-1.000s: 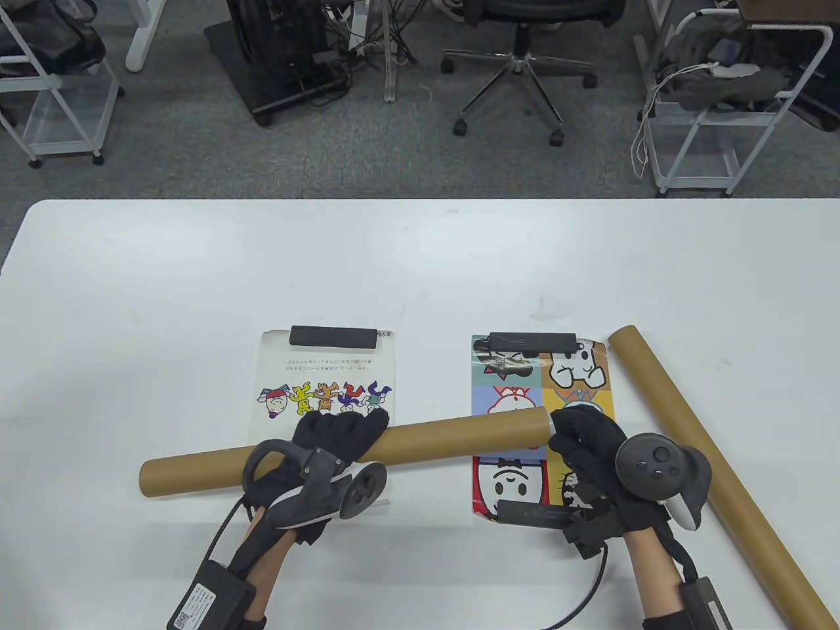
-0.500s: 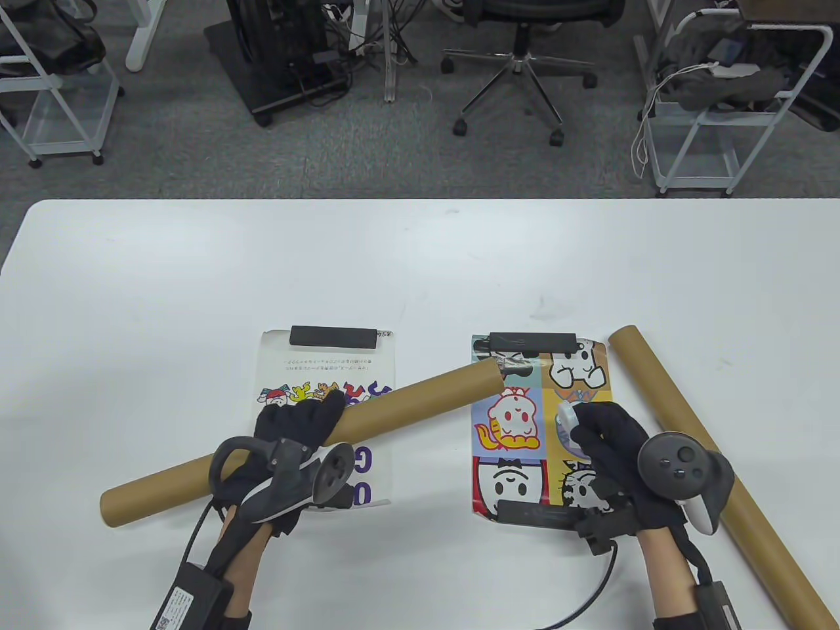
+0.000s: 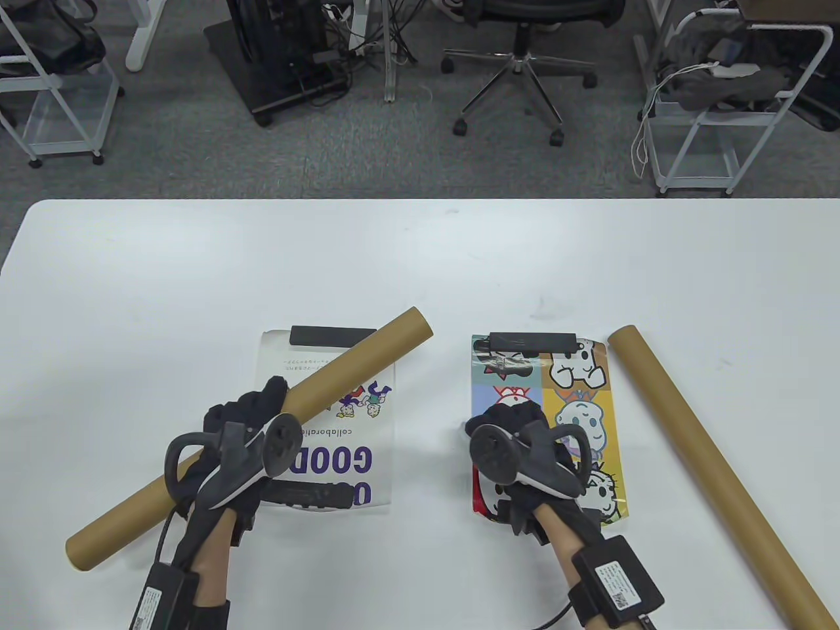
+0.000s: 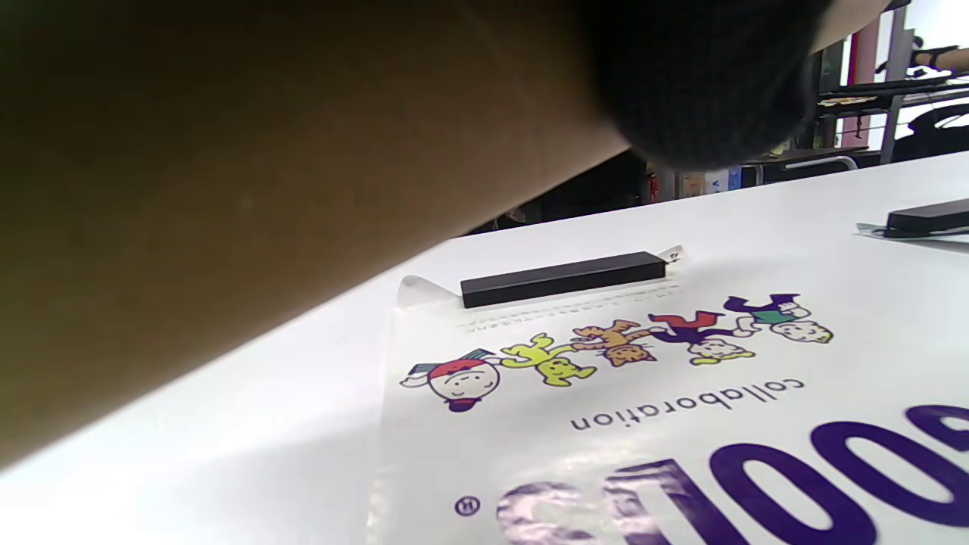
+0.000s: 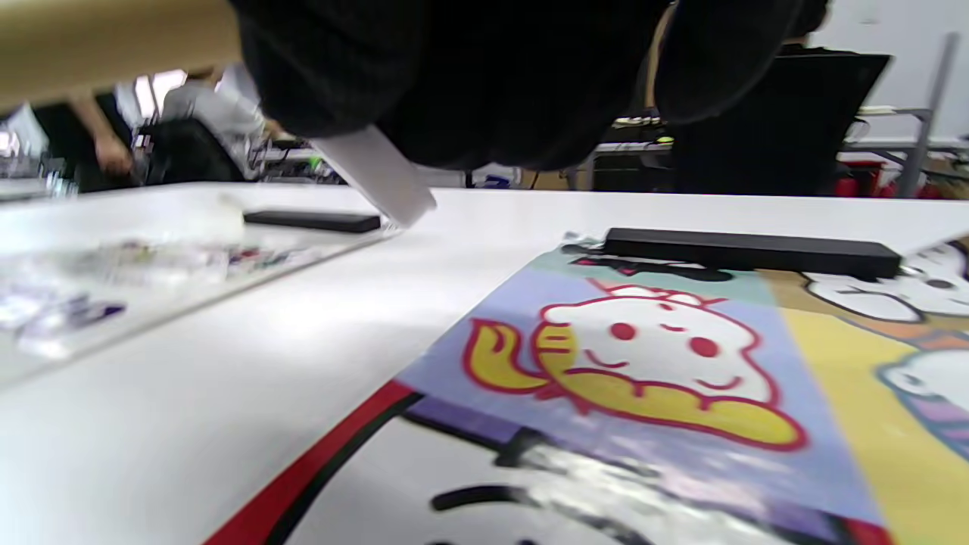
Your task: Roll up posters and store in mailing tubes
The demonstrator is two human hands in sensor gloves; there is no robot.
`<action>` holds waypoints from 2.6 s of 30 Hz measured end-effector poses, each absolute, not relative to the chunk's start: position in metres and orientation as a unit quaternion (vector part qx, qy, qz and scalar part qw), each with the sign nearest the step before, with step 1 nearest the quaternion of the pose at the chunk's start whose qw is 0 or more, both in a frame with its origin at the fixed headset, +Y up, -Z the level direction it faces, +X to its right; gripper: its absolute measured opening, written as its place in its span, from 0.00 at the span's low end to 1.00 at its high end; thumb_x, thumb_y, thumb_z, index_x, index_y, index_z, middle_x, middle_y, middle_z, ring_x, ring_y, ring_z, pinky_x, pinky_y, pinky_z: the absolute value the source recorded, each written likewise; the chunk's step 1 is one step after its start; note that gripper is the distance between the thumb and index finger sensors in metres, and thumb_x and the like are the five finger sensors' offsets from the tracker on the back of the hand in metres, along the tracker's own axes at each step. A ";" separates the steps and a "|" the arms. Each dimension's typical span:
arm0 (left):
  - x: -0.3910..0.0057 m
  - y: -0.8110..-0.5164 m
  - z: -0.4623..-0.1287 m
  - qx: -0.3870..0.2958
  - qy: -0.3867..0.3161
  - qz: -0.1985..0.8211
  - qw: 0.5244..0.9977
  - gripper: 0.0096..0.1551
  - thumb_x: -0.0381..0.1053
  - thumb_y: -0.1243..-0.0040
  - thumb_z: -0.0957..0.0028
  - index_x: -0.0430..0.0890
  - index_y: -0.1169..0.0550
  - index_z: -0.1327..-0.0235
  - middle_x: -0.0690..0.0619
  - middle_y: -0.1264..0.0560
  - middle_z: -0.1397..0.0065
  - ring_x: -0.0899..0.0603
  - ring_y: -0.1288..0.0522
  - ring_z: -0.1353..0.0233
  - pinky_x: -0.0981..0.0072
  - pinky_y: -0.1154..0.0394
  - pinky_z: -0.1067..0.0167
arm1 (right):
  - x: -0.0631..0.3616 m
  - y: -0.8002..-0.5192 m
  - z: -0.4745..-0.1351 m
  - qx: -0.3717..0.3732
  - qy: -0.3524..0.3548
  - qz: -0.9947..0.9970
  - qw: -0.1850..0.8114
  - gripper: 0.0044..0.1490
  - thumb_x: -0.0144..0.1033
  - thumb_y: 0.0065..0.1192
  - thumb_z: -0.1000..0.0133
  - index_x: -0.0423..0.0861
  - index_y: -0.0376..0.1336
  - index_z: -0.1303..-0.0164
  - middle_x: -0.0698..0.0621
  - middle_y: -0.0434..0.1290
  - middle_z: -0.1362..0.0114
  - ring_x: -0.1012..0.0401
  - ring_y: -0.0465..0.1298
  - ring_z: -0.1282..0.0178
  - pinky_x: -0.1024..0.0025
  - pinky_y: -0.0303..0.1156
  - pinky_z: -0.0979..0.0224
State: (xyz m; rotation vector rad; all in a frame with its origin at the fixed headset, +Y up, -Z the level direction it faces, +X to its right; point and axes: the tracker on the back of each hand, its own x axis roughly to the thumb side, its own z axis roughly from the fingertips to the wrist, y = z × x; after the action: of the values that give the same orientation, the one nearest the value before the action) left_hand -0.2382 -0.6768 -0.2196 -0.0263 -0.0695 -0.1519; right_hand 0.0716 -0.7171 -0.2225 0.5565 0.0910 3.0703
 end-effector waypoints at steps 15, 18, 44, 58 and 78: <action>-0.246 -0.678 -0.221 -0.013 -0.026 -0.057 0.998 0.51 0.63 0.39 0.53 0.49 0.41 0.15 0.50 0.25 0.22 0.41 0.20 0.29 0.39 0.28 0.23 | 0.007 -0.756 -0.225 0.217 0.039 0.959 -0.178 0.23 0.40 0.64 0.51 0.54 0.68 0.45 0.50 0.75 0.37 0.49 0.76 0.39 0.35 0.63 0.23; -0.246 -0.678 -0.221 -0.016 -0.028 -0.055 0.998 0.51 0.63 0.39 0.53 0.49 0.40 0.15 0.50 0.25 0.22 0.41 0.20 0.29 0.39 0.28 0.23 | 0.001 -0.757 -0.224 0.215 0.022 0.957 -0.195 0.23 0.41 0.65 0.53 0.54 0.69 0.47 0.51 0.76 0.39 0.50 0.77 0.40 0.35 0.64 0.23; -0.245 -0.677 -0.221 -0.029 -0.021 -0.081 0.996 0.51 0.63 0.39 0.53 0.48 0.40 0.15 0.50 0.25 0.23 0.41 0.20 0.29 0.40 0.28 0.23 | 0.160 -0.677 -0.211 0.064 -0.011 0.988 0.139 0.46 0.46 0.51 0.41 0.41 0.45 0.16 0.31 0.53 0.13 0.30 0.58 0.18 0.26 0.54 0.22; -0.255 -0.685 -0.227 -0.043 0.013 -0.077 0.996 0.51 0.63 0.39 0.52 0.48 0.40 0.16 0.50 0.25 0.23 0.41 0.20 0.29 0.40 0.28 0.23 | 0.208 -0.699 -0.194 0.043 -0.029 0.983 0.177 0.47 0.48 0.50 0.41 0.39 0.43 0.16 0.30 0.51 0.12 0.28 0.57 0.19 0.24 0.53 0.23; -0.322 -0.711 -0.234 -0.133 0.235 -0.027 0.963 0.52 0.62 0.41 0.48 0.39 0.41 0.16 0.44 0.27 0.22 0.38 0.19 0.31 0.37 0.28 0.26 | 0.211 -0.701 -0.195 0.043 -0.021 0.979 0.198 0.47 0.46 0.51 0.41 0.38 0.45 0.16 0.28 0.50 0.13 0.28 0.57 0.19 0.25 0.53 0.24</action>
State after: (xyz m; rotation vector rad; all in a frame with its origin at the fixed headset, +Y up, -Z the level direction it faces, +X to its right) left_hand -0.3219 -0.7114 -0.2339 -0.2695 0.4751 -0.0544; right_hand 0.2106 -0.7010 -0.1948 0.1190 -0.0594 2.7400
